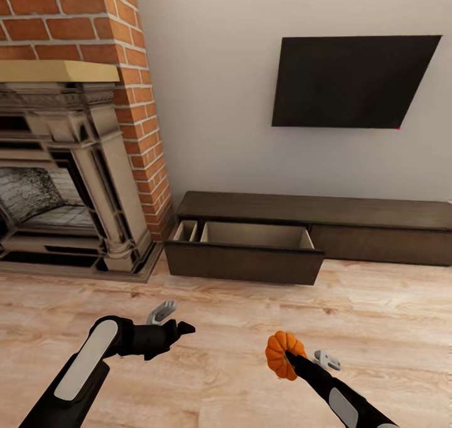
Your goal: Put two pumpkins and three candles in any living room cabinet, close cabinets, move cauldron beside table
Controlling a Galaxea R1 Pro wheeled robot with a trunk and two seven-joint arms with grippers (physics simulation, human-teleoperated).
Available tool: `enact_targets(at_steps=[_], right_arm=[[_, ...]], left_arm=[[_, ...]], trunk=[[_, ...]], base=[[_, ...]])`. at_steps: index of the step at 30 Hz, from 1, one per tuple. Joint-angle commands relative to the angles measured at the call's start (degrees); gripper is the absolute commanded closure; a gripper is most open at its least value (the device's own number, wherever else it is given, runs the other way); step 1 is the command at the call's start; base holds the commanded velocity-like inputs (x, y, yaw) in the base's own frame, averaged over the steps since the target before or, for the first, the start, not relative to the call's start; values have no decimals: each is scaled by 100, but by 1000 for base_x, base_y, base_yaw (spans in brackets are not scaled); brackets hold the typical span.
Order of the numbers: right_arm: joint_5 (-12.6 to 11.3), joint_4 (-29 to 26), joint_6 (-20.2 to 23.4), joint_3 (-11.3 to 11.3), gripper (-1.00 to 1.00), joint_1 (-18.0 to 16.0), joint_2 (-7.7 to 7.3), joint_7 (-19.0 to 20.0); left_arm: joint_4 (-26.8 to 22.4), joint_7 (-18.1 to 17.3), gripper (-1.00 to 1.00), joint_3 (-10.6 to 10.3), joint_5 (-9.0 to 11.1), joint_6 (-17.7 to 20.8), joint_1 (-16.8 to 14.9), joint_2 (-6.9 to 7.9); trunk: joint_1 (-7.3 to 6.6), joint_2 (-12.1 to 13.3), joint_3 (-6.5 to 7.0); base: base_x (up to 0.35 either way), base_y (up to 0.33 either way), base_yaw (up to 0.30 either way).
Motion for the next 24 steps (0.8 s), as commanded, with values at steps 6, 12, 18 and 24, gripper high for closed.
enact_targets(at_steps=[6, 12, 18, 24], right_arm=[[-30, 3, -38, 45, 100, -7, 14, 15], [-18, 9, -41, 47, 100, -7, 23, -13], [-3, 10, -41, 59, 100, -7, 24, -13], [0, 10, -21, 64, 100, -7, 24, -12]], left_arm=[[-7, 60, -100, -7, 57, -2, -2, 5], [-7, 60, -100, -7, 57, -2, -2, 5], [-7, 60, -100, -5, 57, -2, -2, 5], [-7, 60, -100, 1, 57, -2, -2, 5]], trunk=[[2, -2, -9], [2, -2, -12], [2, -2, -12], [2, -2, -12]], base=[[162, 0, -237], [38, 0, -26], [205, 0, -1], [272, -54, 0]])
